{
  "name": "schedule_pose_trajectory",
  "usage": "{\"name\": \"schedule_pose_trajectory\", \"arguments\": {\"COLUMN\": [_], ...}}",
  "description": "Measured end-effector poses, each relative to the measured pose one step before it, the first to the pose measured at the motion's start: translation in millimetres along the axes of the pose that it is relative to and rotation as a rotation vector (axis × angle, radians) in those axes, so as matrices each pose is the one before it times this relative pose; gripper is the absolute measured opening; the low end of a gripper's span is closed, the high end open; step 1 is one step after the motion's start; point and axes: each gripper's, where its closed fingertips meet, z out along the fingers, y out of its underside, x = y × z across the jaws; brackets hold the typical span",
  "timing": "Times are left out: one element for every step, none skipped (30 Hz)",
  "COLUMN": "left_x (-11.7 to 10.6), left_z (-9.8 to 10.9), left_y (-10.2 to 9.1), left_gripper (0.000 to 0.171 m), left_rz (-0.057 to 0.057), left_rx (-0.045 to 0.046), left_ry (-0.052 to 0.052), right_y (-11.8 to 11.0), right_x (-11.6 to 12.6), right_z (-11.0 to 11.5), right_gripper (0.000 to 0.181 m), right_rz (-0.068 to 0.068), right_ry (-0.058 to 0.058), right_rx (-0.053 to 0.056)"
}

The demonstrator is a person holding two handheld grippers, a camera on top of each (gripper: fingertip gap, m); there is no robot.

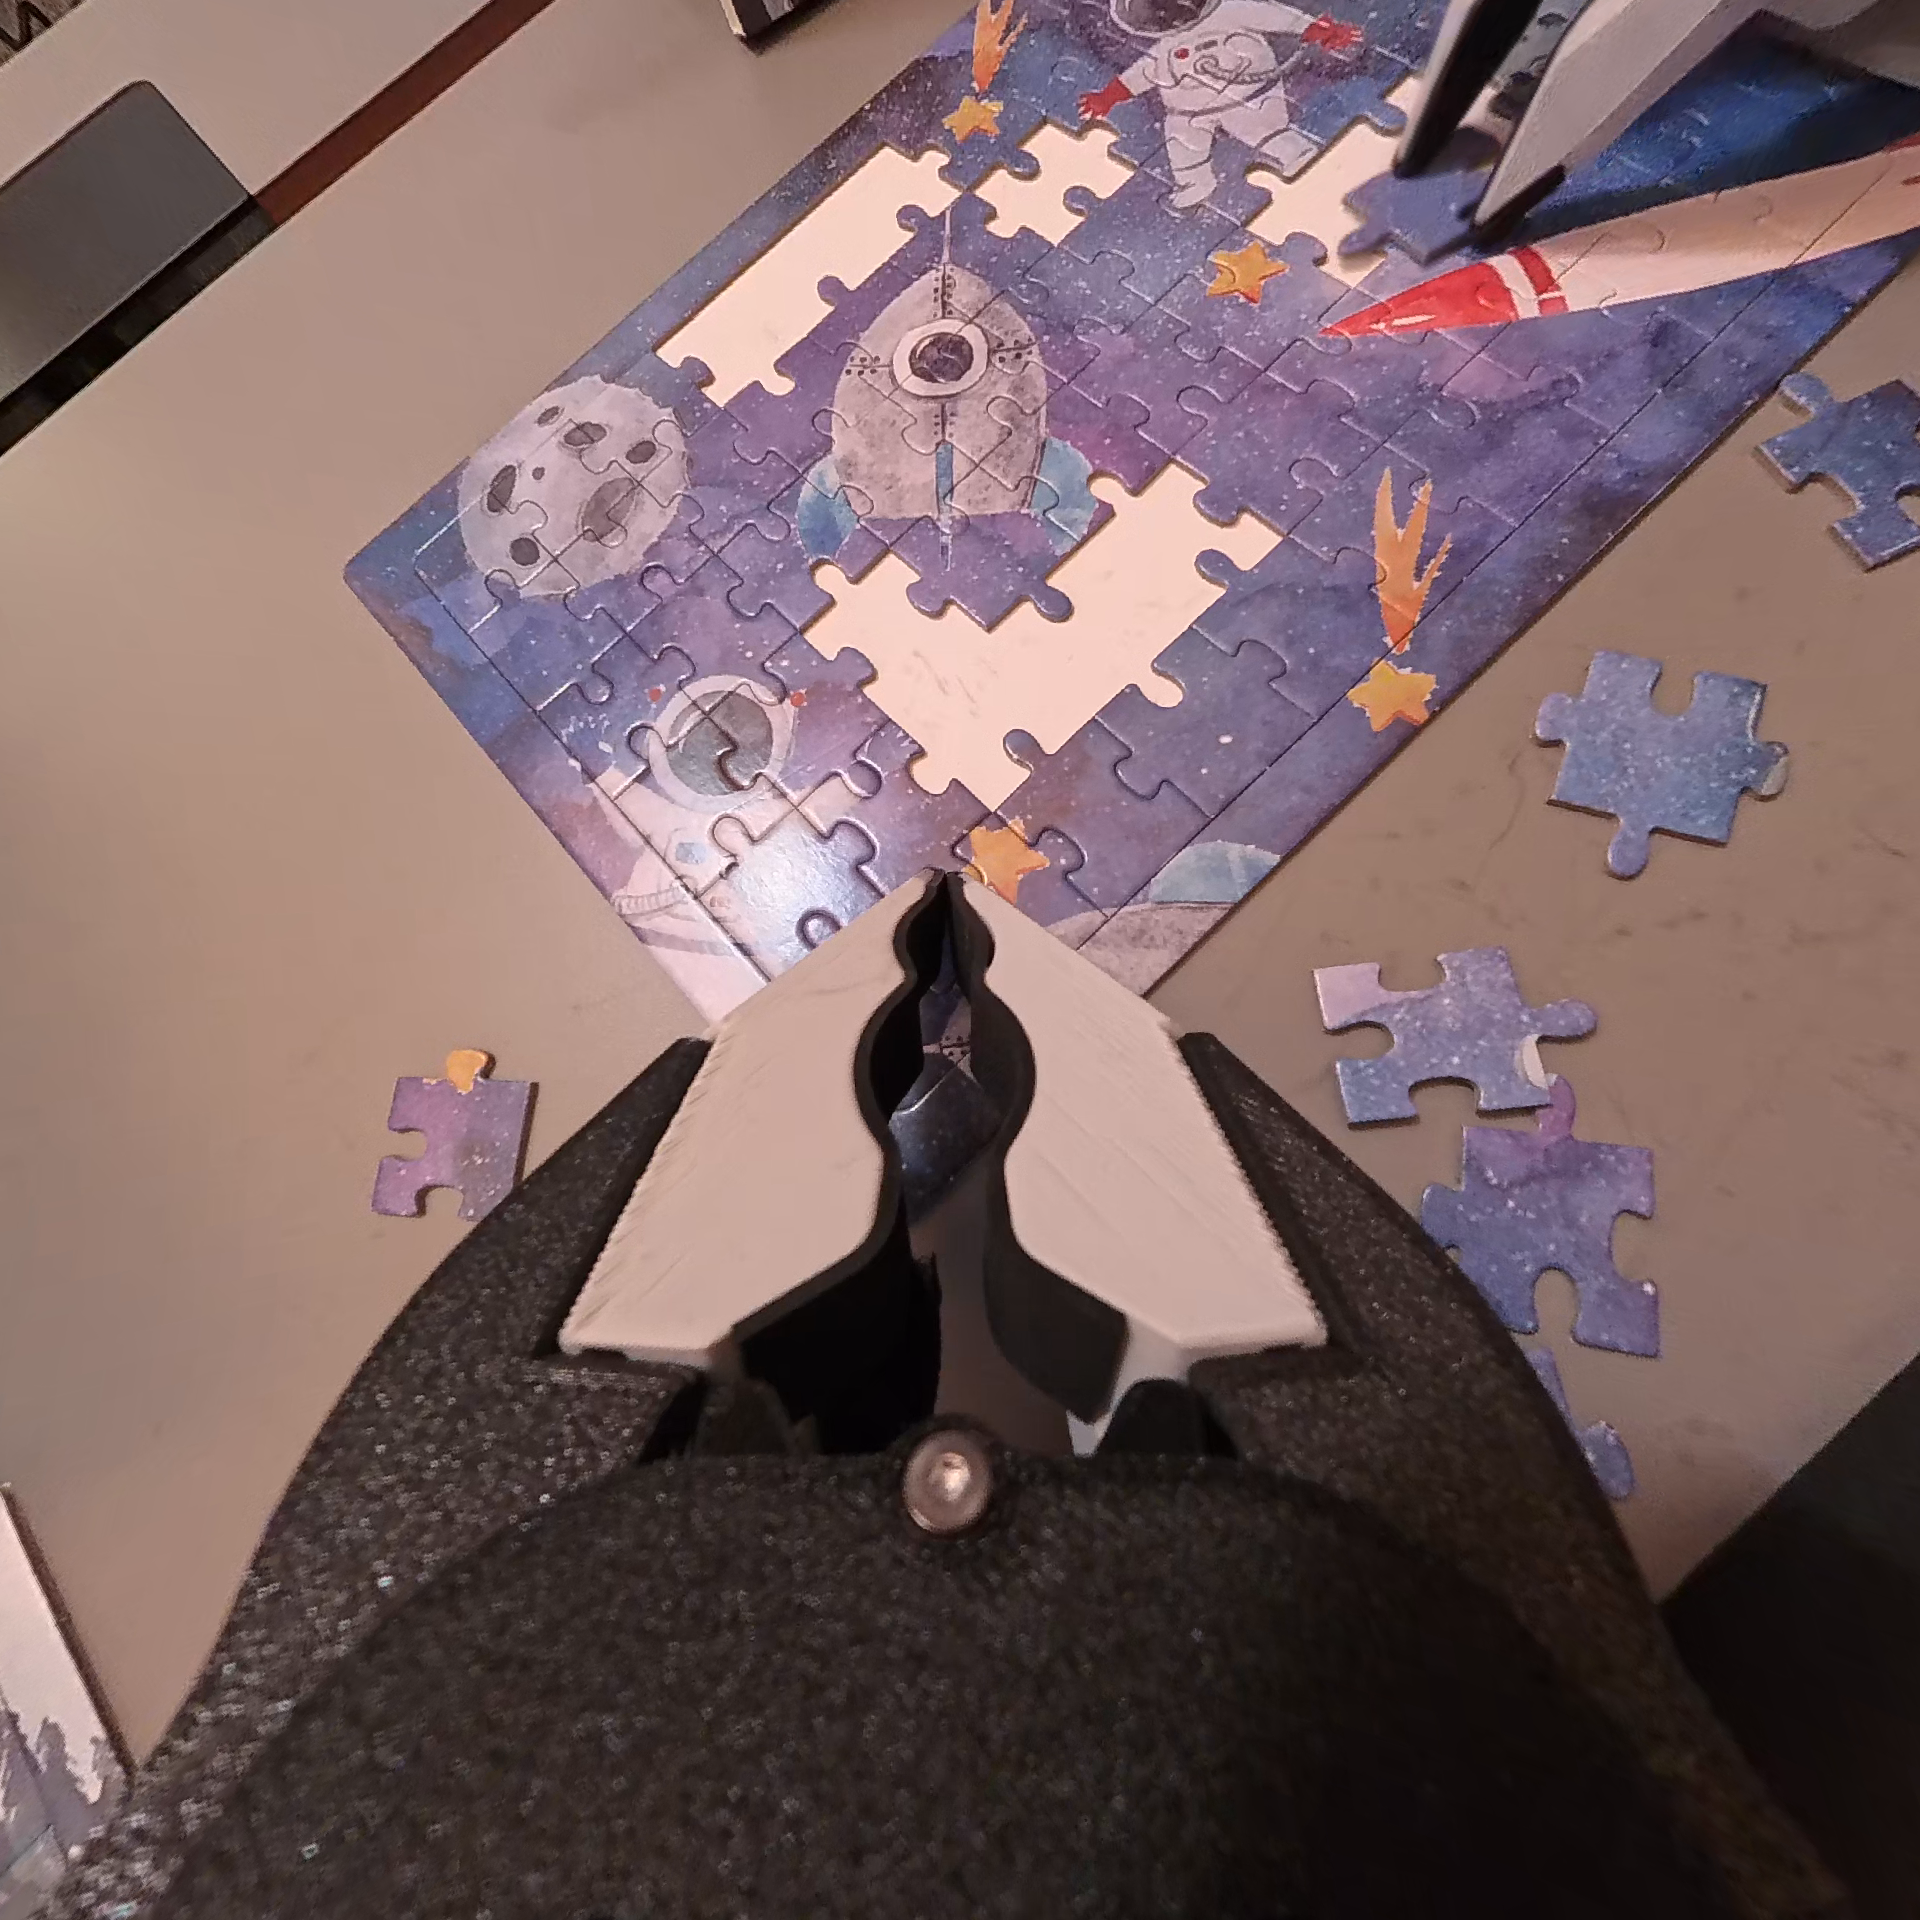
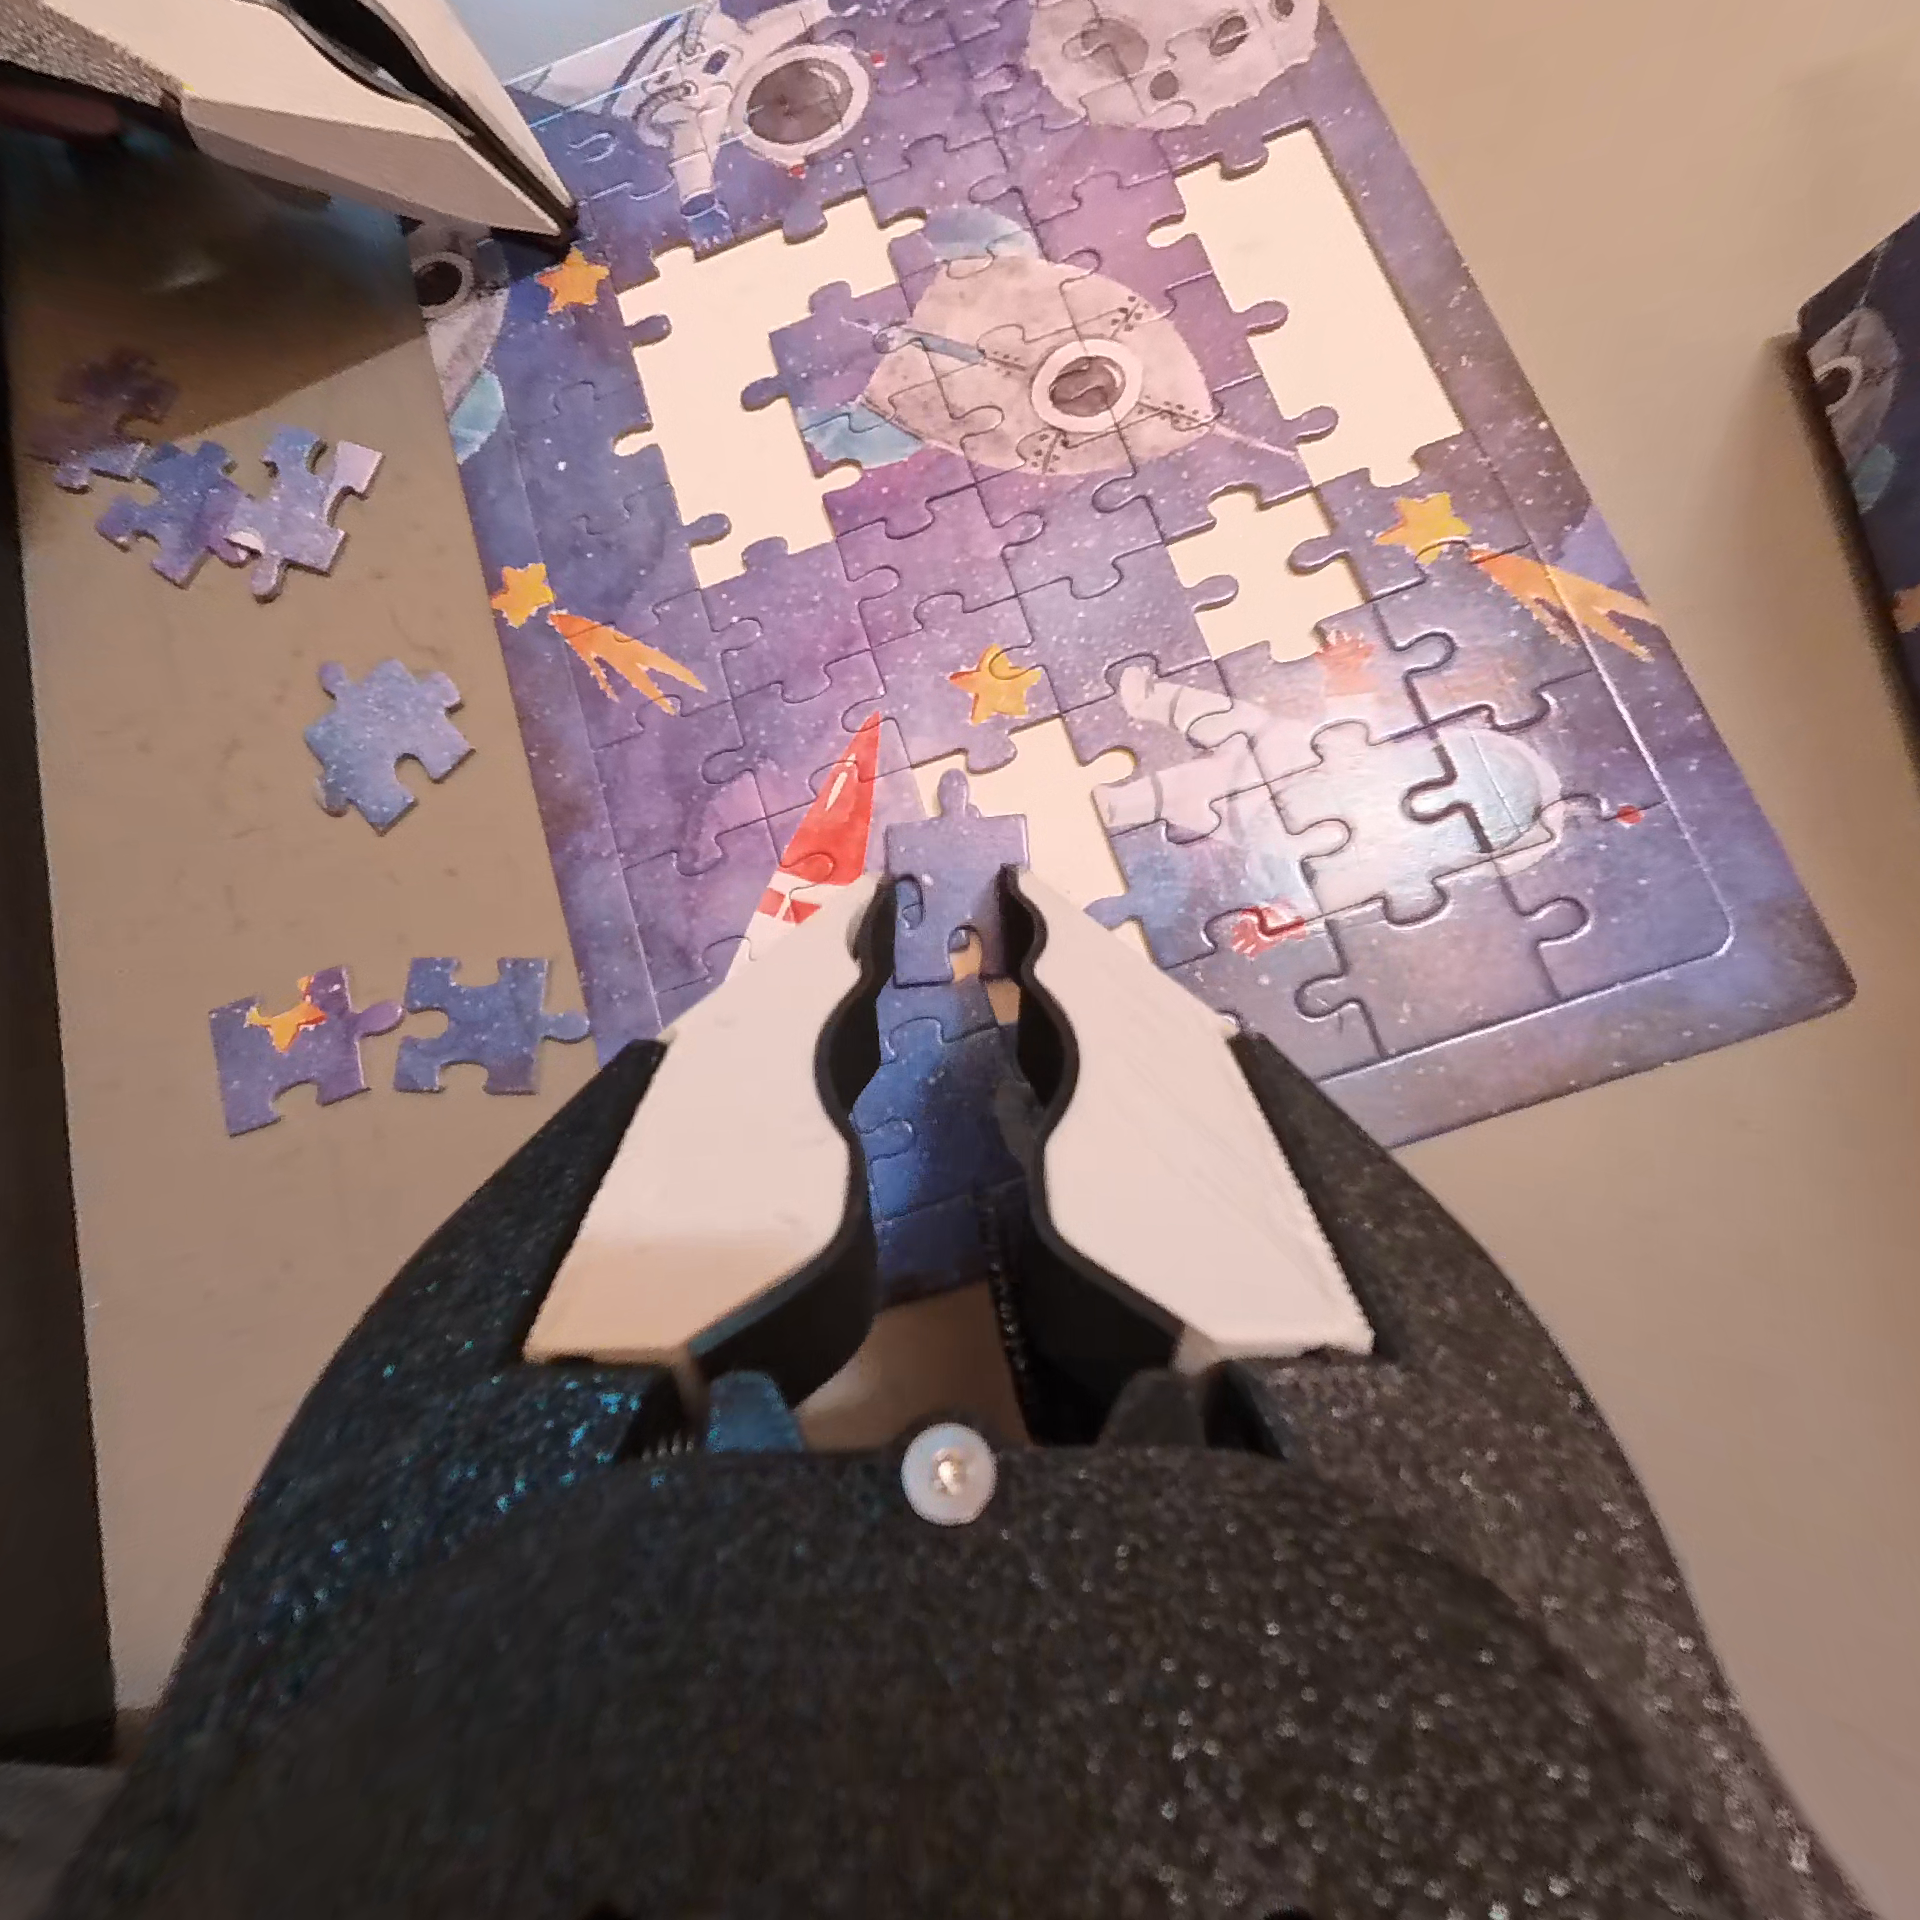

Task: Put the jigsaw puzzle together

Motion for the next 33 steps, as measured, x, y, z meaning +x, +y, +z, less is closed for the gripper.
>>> {"name": "schedule_pose_trajectory", "arguments": {"left_x": [0.0, 0.03, 0.1, -0.08, 0.06, 0.04, -0.08, 0.09, 0.03, 0.12, 0.08, -0.01, -0.06, 0.02, 0.23, 0.21, -0.03, 0.11, 0.21, 0.59, 0.55, 0.53, 0.59, 0.02, -0.07, 0.04, -0.08, -0.01, -0.09, 0.08, -0.03, 0.0, -0.02], "left_z": [0.0, 0.0, -0.01, -0.04, 0.06, -0.04, -0.09, -0.03, 0.01, -0.01, -0.05, -0.04, -0.11, 0.01, -0.11, -0.08, 0.05, -0.02, -0.07, -0.16, -0.03, -0.12, -0.11, -0.02, -0.12, 0.02, 0.09, -0.04, 0.06, -0.03, -0.01, -0.04, 0.11], "left_y": [0.0, 0.0, -0.02, 0.05, -0.05, 0.05, -0.02, 0.03, -0.01, -0.03, 0.02, 0.04, -0.02, -0.03, 0.01, 0.08, 0.0, -0.11, 0.06, -0.06, -0.17, 0.03, -0.01, 0.03, 0.07, -0.03, 0.07, 0.02, 0.04, 0.02, -0.08, 0.05, -0.07], "left_gripper": [0.0, 0.0, 0.0, 0.0, 0.0, 0.0, 0.0, 0.0, 0.0, 0.0, 0.0, 0.0, 0.0, 0.0, 0.0, 0.0, 0.0, 0.0, 0.0, 0.0, 0.0, 0.0, 0.0, 0.0, 0.0, 0.0, 0.0, 0.0, 0.0, 0.0, 0.0, 0.0, 0.0], "left_rz": [0.0001, -0.0001, 0.0003, 0.0002, -0.0007, -0.0005, -0.0007, -0.0008, 0.0002, 0.0007, 0.0, -0.0006, -0.0004, -0.0002, 0.001, 0.0028, 0.0029, 0.0031, 0.0033, 0.0035, 0.0038, 0.0044, 0.004, 0.0028, 0.0014, -0.0029, -0.006, -0.0061, -0.0052, -0.0036, -0.001, -0.0003, -0.0006], "left_rx": [-0.00001, 0.00001, -0.00002, 0.00009, 0.0001, 0.00008, 0.00019, 0.00023, 0.00007, 0.00006, 0.0001, 0.00015, 0.00005, 0.0002, 0.00027, -0.00002, -0.0004, -0.00028, 0.00013, 0.00068, 0.00035, 0.00036, 0.0006, -0.00002, -0.00002, 0.0, 0.00023, 0.00022, 0.00017, 0.00004, -0.00005, 0.00005, 0.00001], "left_ry": [0.0, 0.0002, -0.0001, 0.0, 0.0006, 0.0005, 0.0007, 0.0007, 0.0003, 0.0002, 0.0001, 0.0001, 0.0, 0.0001, 0.0001, -0.0012, -0.0023, -0.0021, -0.001, 0.0014, 0.0009, 0.0003, 0.0005, -0.0021, -0.0009, 0.0025, 0.005, 0.0051, 0.0044, 0.0029, 0.0009, 0.0004, 0.0006], "right_y": [-0.19, -0.29, -1.06, -1.45, -2.07, -1.95, -2.06, -2.12, -1.94, -1.35, -0.7, 0.09, -0.62, -1.09, -0.9, -0.55, 1.17, 2.92, 3.75, 4.07, 2.5, 0.16, -0.77, 0.36, -0.9, -1.56, -2.34, -2.4, -1.49, -1.25, 1.0, 3.78, 3.85], "right_x": [0.8, 1.34, 1.04, -0.71, -0.66, 0.68, 0.8, 0.5, 1.87, 4.94, 6.33, 2.78, -0.83, -0.19, 2.16, 2.97, -2.45, -4.56, -4.69, -1.94, 1.53, 2.08, 0.68, -0.58, -1.01, 0.08, 0.25, 0.57, 3.1, -0.68, -4.14, -3.69, -4.31], "right_z": [-0.16, -0.41, -0.58, -1.06, -1.57, -1.97, -2.28, -2.63, -2.46, -2.19, -1.78, -0.89, -0.25, 0.41, 0.62, 0.74, 1.9, 3.31, 4.26, 4.7, 4.14, 2.61, 0.24, -0.58, -1.49, -2.86, -3.88, -3.85, -3.24, -2.07, -0.57, 0.44, 1.01], "right_gripper": [0.019, 0.016, 0.014, 0.014, 0.014, 0.014, 0.014, 0.014, 0.014, 0.015, 0.015, 0.015, 0.015, 0.015, 0.015, 0.015, 0.015, 0.015, 0.015, 0.015, 0.015, 0.015, 0.015, 0.017, 0.026, 0.028, 0.028, 0.028, 0.026, 0.024, 0.016, 0.008, 0.006], "right_rz": [0.0046, -0.0007, -0.0051, -0.0034, 0.0027, 0.0054, 0.0034, 0.0036, 0.0116, 0.026, 0.0489, 0.0689, 0.0702, 0.069, 0.066, 0.0747, 0.0785, 0.0722, 0.0604, 0.0428, 0.0105, -0.0056, 0.0048, 0.0016, -0.0049, -0.0119, -0.0273, -0.043, -0.0508, -0.0794, -0.1065, -0.1071, -0.1023], "right_ry": [0.0049, 0.0131, 0.0162, 0.0081, 0.01, 0.02, 0.0232, 0.0237, 0.0314, 0.0498, 0.0608, 0.0464, 0.0338, 0.0454, 0.062, 0.0642, 0.0238, 0.0029, -0.0013, 0.0116, 0.0282, 0.0291, 0.0144, 0.0017, -0.0032, -0.001, -0.0022, -0.0032, 0.0086, -0.0144, -0.0286, -0.0168, -0.0116], "right_rx": [-0.0026, -0.0011, 0.002, 0.0032, 0.0046, 0.0042, 0.0044, 0.0039, 0.0014, -0.0027, -0.0058, -0.0091, -0.0025, 0.0042, 0.0074, 0.0084, -0.0005, -0.0153, -0.019, -0.0205, -0.0126, 0.0024, 0.0035, -0.0097, 0.0013, 0.0099, 0.0141, 0.0141, 0.008, 0.0106, 0.0077, -0.0048, -0.0038]}}
